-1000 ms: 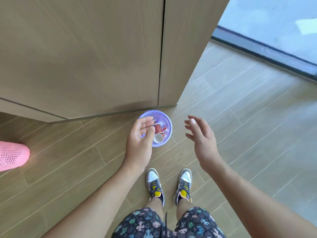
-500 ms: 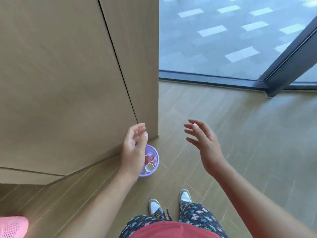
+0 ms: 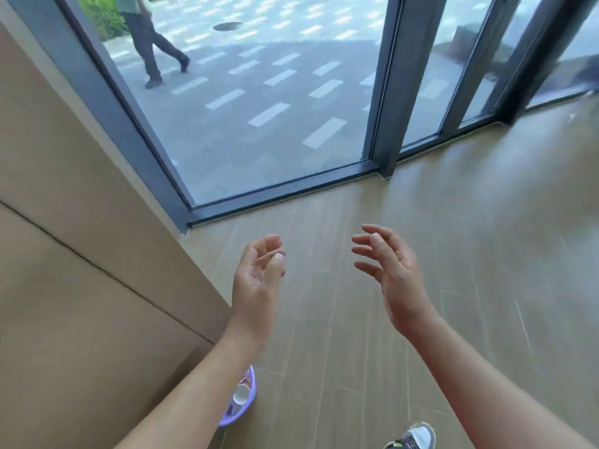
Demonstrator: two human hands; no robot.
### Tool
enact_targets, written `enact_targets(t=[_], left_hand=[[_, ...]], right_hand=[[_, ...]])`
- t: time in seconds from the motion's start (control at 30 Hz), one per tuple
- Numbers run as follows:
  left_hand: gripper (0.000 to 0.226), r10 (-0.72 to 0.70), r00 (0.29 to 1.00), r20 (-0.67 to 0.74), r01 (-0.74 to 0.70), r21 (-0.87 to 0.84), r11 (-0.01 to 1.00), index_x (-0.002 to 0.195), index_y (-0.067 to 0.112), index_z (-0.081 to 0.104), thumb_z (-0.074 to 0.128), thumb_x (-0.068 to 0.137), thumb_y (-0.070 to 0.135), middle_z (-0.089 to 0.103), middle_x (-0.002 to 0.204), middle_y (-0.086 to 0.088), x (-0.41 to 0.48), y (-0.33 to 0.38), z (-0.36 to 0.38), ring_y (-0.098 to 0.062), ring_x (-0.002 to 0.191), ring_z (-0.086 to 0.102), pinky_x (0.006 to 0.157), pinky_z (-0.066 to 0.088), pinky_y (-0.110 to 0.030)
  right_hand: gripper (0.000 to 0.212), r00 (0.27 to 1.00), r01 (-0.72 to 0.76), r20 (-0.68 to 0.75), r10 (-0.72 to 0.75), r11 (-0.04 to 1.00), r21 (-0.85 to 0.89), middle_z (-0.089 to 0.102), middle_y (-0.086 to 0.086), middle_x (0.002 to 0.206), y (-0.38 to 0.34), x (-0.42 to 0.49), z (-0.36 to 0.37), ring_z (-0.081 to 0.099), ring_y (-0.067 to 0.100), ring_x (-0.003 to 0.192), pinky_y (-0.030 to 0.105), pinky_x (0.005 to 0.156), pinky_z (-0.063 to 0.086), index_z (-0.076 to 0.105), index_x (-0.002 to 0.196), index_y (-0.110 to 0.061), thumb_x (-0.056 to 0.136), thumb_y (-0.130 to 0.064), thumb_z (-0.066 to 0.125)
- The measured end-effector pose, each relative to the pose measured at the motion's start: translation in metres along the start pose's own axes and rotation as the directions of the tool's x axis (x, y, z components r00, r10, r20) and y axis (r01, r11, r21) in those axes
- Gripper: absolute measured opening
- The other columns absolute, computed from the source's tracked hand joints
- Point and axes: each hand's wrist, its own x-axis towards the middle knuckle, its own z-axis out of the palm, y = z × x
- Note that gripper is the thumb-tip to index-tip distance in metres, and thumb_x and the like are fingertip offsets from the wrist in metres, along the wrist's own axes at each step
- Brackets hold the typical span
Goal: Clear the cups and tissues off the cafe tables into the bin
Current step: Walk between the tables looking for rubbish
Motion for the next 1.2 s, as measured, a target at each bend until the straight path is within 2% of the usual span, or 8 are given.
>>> enact_targets(t=[0.2, 0.4, 0.63, 0.73, 0.8, 0.93, 1.03, 1.2], left_hand=[[0.031, 0.030, 0.973, 0.229, -0.023, -0.031, 0.999, 0.117, 0.024, 0.065, 0.056, 0.088, 0.029, 0.068, 0.119, 0.006, -0.005, 0.013, 0.162, -0.015, 0.112, 0.065, 0.099, 0.056, -0.042], [0.031, 0.071, 0.883, 0.464, -0.044, -0.069, 0.997, 0.118, 0.022, 0.065, 0.054, 0.089, 0.029, 0.069, 0.116, 0.008, -0.033, 0.021, 0.340, -0.016, 0.112, 0.066, 0.097, 0.056, -0.042], [0.032, 0.090, 0.675, 0.733, -0.010, -0.113, 0.994, 0.118, 0.020, 0.064, 0.053, 0.089, 0.028, 0.069, 0.116, 0.004, -0.096, 0.025, 0.522, -0.018, 0.112, 0.066, 0.090, 0.056, -0.035], [0.032, 0.092, 0.566, 0.819, 0.014, -0.121, 0.993, 0.118, 0.020, 0.064, 0.054, 0.089, 0.028, 0.070, 0.113, 0.008, -0.122, 0.025, 0.586, -0.016, 0.112, 0.067, 0.089, 0.057, -0.034], [0.031, 0.094, 0.499, 0.861, 0.031, -0.126, 0.991, 0.117, 0.020, 0.065, 0.054, 0.089, 0.027, 0.071, 0.111, 0.009, -0.138, 0.023, 0.624, -0.015, 0.111, 0.067, 0.089, 0.057, -0.034], [0.030, 0.092, 0.369, 0.925, 0.064, -0.124, 0.990, 0.115, 0.020, 0.066, 0.054, 0.089, 0.026, 0.073, 0.107, 0.012, -0.163, 0.017, 0.697, -0.017, 0.111, 0.068, 0.090, 0.057, -0.037], [0.029, 0.095, 0.274, 0.957, 0.080, -0.121, 0.990, 0.114, 0.020, 0.066, 0.054, 0.089, 0.026, 0.073, 0.105, 0.014, -0.172, 0.012, 0.753, -0.017, 0.111, 0.068, 0.091, 0.057, -0.041], [0.028, 0.104, 0.171, 0.980, 0.097, -0.122, 0.988, 0.114, 0.020, 0.067, 0.055, 0.089, 0.027, 0.072, 0.103, 0.015, -0.154, 0.013, 0.859, -0.021, 0.111, 0.068, 0.096, 0.056, -0.045]], right_hand=[[0.034, 0.968, 0.091, -0.239, -0.080, 0.995, 0.039, 0.073, 0.003, 0.109, -0.041, 0.002, -0.151, 0.069, 0.021, 0.106, 0.041, 0.089, 0.055, 0.067, 0.120, -0.021, 0.092, -0.040, 0.059], [0.034, 0.880, 0.166, -0.453, -0.141, 0.986, 0.016, 0.073, 0.004, 0.108, -0.080, -0.014, -0.320, 0.068, 0.020, 0.103, 0.042, 0.089, 0.054, 0.067, 0.119, -0.021, 0.092, -0.041, 0.059], [0.037, 0.676, 0.215, -0.713, -0.189, 0.975, -0.055, 0.072, 0.007, 0.108, -0.112, -0.081, -0.481, 0.067, 0.019, 0.101, 0.044, 0.087, 0.052, 0.067, 0.119, -0.021, 0.092, -0.046, 0.062], [0.065, 0.561, 0.224, -0.807, -0.187, 0.972, -0.069, 0.073, 0.008, 0.107, -0.122, -0.108, -0.528, 0.067, 0.020, 0.100, 0.041, 0.084, 0.053, 0.069, 0.117, -0.023, 0.075, -0.072, 0.076], [0.079, 0.483, 0.228, -0.855, -0.190, 0.970, -0.086, 0.073, 0.008, 0.107, -0.124, -0.122, -0.554, 0.067, 0.020, 0.099, 0.038, 0.083, 0.054, 0.069, 0.116, -0.022, 0.064, -0.081, 0.078], [0.065, 0.361, 0.230, -0.913, -0.190, 0.967, -0.110, 0.073, 0.010, 0.109, -0.126, -0.138, -0.602, 0.068, 0.020, 0.100, 0.041, 0.085, 0.055, 0.074, 0.111, -0.029, 0.069, -0.077, 0.078], [0.049, 0.261, 0.244, -0.945, -0.195, 0.961, -0.131, 0.074, 0.010, 0.107, -0.132, -0.135, -0.644, 0.068, 0.019, 0.098, 0.043, 0.085, 0.054, 0.072, 0.113, -0.025, 0.080, -0.062, 0.070], [0.034, 0.157, 0.237, -0.959, -0.237, 0.951, -0.196, 0.073, 0.007, 0.108, -0.156, -0.085, -0.728, 0.067, 0.017, 0.102, 0.043, 0.086, 0.055, 0.070, 0.114, -0.021, 0.093, -0.045, 0.059]])
